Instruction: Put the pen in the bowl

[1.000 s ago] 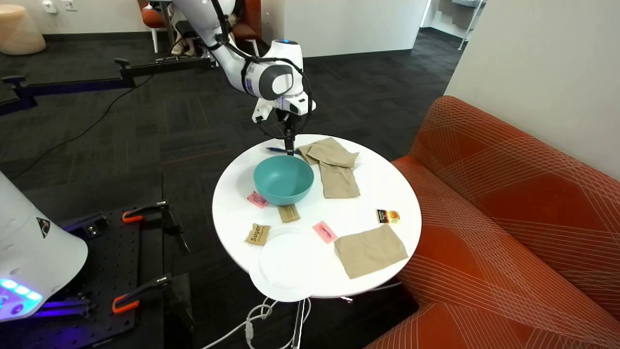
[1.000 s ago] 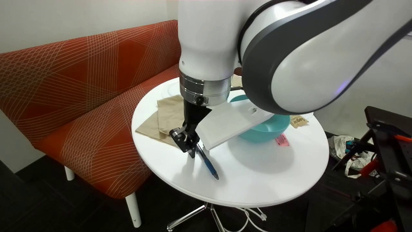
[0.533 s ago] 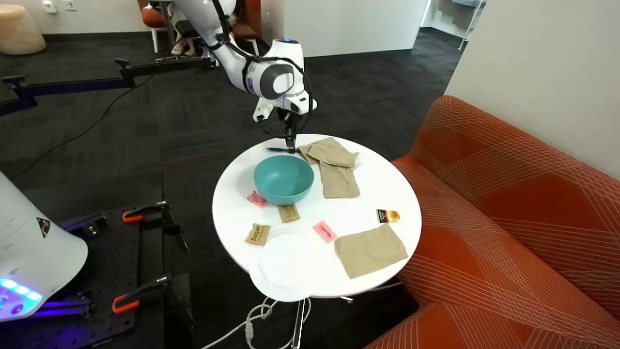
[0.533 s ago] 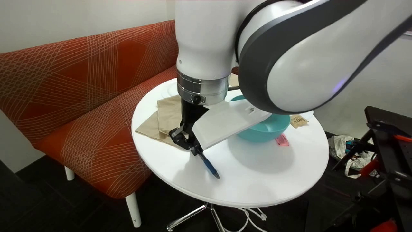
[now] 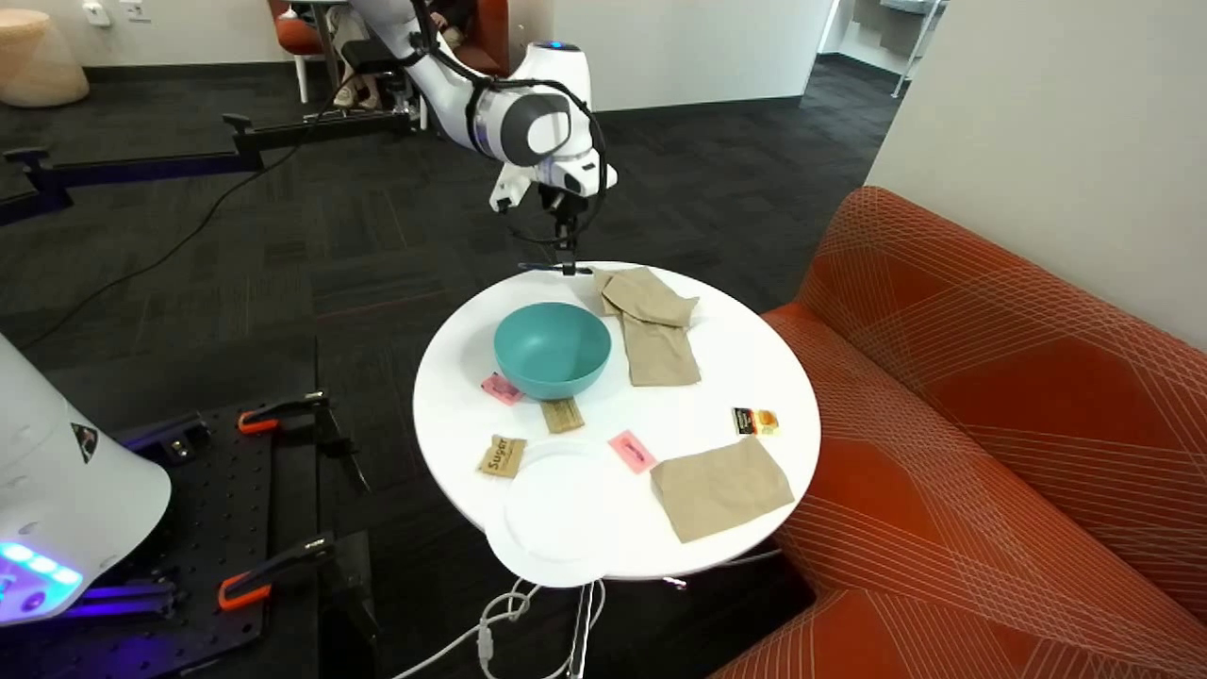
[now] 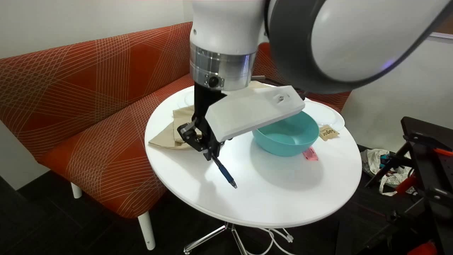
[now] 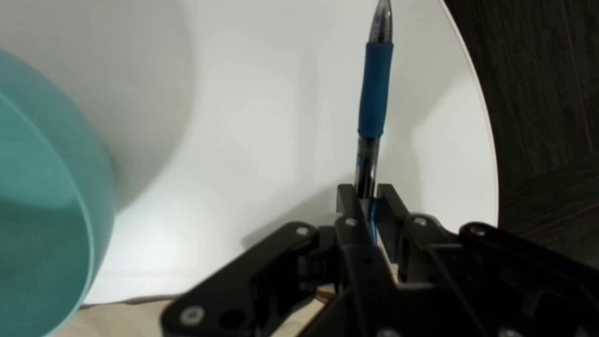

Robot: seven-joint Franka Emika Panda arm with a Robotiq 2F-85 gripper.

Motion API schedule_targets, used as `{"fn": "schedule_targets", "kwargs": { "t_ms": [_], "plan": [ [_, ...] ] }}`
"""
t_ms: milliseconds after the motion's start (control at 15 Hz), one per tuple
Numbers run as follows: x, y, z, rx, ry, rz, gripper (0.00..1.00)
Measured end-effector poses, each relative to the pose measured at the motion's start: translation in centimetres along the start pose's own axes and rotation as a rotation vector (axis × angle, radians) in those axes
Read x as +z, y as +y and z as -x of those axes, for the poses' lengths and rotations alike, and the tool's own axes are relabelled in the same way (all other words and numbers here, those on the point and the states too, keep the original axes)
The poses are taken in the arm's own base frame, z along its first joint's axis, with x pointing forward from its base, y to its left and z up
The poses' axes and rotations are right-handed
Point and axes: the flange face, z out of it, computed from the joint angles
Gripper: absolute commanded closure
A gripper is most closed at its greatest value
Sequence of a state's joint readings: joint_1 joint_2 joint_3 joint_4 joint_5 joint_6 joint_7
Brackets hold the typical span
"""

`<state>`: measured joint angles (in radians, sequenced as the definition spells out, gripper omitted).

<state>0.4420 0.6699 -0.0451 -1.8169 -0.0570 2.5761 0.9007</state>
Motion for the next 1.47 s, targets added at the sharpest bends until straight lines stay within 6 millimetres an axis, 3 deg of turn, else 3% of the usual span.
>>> {"fn": "schedule_targets", "kwargs": {
  "t_ms": [333, 600, 1000, 1467],
  "plan": [
    [-5.3, 0.8, 0.1, 0.016, 0.025, -0.031, 0.96],
    [-7.8, 2.2, 0.5, 0.047, 0.034, -0.018, 0.96],
    [-9.0, 5.8, 0.2, 0.143, 0.038, 0.029, 0.96],
    [-8.8, 13.9, 0.6, 0.35, 0.016, 0.099, 0.96]
  ]
}}
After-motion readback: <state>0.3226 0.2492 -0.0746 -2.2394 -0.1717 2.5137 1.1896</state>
